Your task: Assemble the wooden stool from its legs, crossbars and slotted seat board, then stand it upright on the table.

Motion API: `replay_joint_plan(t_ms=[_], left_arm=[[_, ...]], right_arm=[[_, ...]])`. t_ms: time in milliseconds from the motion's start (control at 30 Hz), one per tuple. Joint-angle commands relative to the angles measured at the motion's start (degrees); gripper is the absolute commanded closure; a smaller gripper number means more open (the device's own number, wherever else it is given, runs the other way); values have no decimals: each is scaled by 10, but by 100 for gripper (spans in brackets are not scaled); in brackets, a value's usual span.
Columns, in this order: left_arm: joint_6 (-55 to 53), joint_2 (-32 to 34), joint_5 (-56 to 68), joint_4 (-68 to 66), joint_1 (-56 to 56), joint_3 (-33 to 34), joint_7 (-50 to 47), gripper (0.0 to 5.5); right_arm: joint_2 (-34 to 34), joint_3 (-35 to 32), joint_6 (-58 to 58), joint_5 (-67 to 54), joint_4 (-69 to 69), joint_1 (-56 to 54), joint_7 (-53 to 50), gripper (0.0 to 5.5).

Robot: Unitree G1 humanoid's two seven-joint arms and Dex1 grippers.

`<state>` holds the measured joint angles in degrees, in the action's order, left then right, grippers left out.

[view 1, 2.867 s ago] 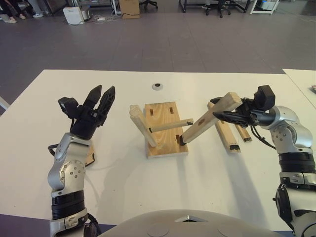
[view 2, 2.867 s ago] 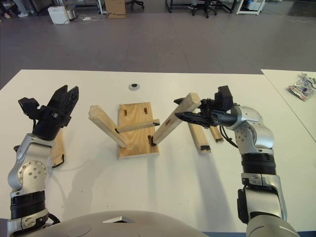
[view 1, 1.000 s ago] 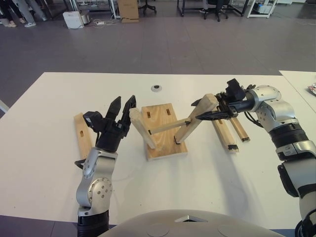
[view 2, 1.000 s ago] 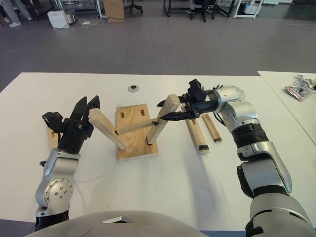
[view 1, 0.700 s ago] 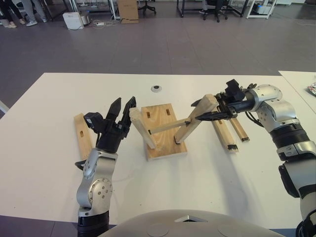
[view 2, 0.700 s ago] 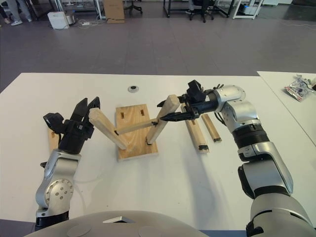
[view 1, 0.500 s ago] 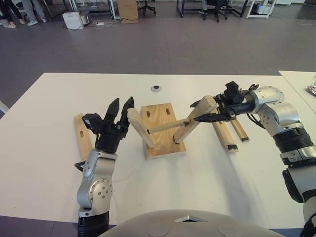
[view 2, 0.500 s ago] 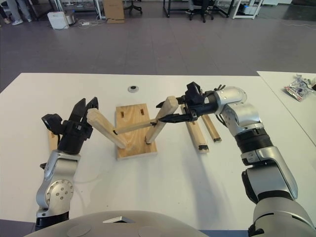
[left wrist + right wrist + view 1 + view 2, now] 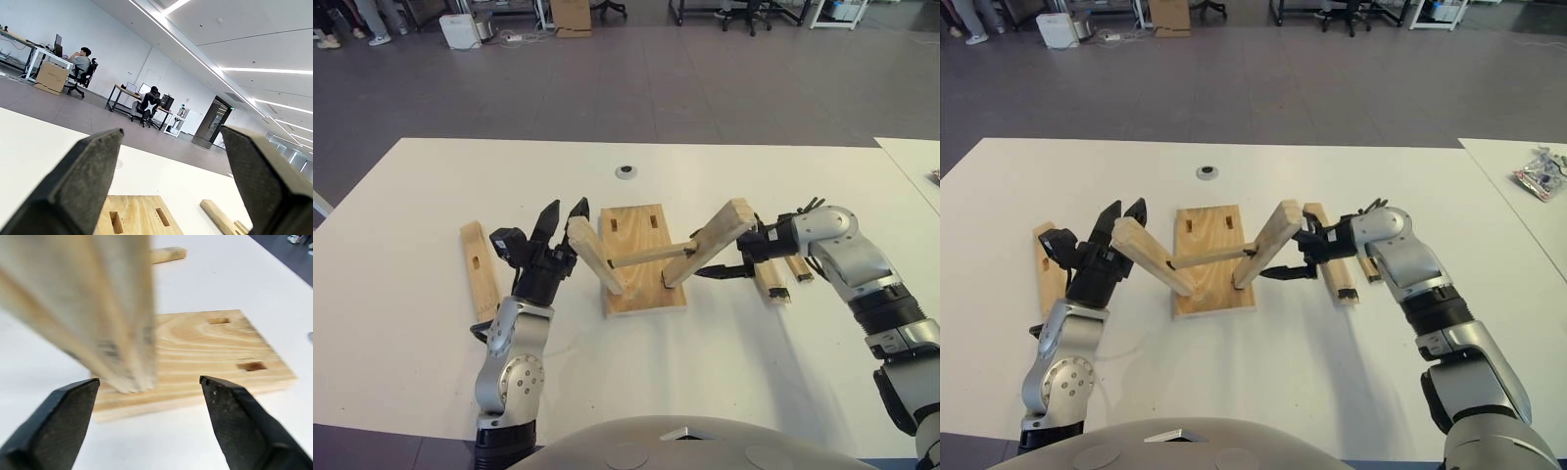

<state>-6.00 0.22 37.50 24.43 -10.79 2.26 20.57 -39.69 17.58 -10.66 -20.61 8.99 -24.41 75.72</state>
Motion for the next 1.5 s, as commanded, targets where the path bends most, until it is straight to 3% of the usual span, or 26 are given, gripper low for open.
replay_joint_plan(t_ms=[33,333,533,733,833,967,1133,1300,1500], left_arm=[[3,-1,-11,6,-7,-7,-3,184],[2,4,-9,0,4,-6,-3,184],[1,5,-8,-6,11,-5,-1,184],[11,3,-8,-13,4,1,2,184],[16,3,-8,-18,5,2,8,184],[17,5,-7,-24,12,5,10,184],[14,5,-8,-32,23,2,12,184],[12,8,-6,-36,30,5,14,184],[19,4,-9,-37,29,2,12,184]], right_arm=[[1,-19,-45,-15,-40,36,-8,166],[86,-122,-109,-46,56,4,-139,166],[111,-160,-79,-23,92,-7,-196,166],[104,-298,-150,-150,-109,48,-271,166],[122,-337,-134,-149,-163,-2,-365,166],[154,-285,-75,-72,-237,-60,-448,166],[142,-89,41,170,-222,-50,-459,166],[114,43,111,396,-124,-36,-489,166],[106,91,107,461,-138,5,-455,166]])
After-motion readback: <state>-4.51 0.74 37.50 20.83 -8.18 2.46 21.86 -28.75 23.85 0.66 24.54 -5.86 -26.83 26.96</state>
